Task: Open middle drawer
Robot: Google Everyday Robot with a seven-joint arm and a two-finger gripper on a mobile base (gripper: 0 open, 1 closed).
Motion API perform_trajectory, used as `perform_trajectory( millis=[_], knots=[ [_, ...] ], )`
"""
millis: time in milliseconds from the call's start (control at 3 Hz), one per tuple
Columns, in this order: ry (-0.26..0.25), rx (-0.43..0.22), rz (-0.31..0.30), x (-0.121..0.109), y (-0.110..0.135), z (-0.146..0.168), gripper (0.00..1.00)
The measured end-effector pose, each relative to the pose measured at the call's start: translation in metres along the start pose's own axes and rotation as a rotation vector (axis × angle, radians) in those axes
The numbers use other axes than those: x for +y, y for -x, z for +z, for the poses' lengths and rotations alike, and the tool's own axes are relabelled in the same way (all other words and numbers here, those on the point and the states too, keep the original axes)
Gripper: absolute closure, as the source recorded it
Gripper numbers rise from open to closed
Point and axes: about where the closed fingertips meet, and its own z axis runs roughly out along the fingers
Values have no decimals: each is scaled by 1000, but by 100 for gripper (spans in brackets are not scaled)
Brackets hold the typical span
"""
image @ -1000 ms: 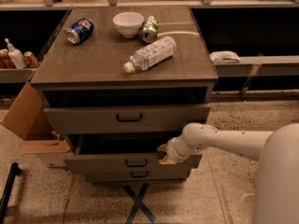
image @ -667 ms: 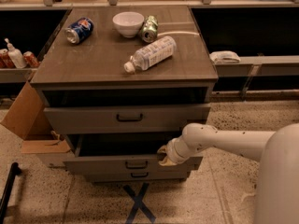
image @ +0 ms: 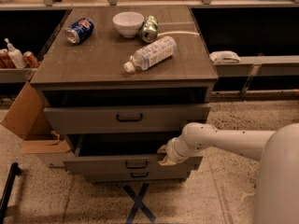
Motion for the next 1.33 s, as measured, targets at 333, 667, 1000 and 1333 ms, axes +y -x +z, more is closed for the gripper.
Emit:
perform_trajectory(
  millis=[333,667,1000,1333],
  knots=[
    [3,-1,0,1,0,1,38],
    [3,-1,0,1,1,1,14],
    [5,-2,-1,2,1,2,0],
    [6,-2,-1,2,1,2,0]
  ],
)
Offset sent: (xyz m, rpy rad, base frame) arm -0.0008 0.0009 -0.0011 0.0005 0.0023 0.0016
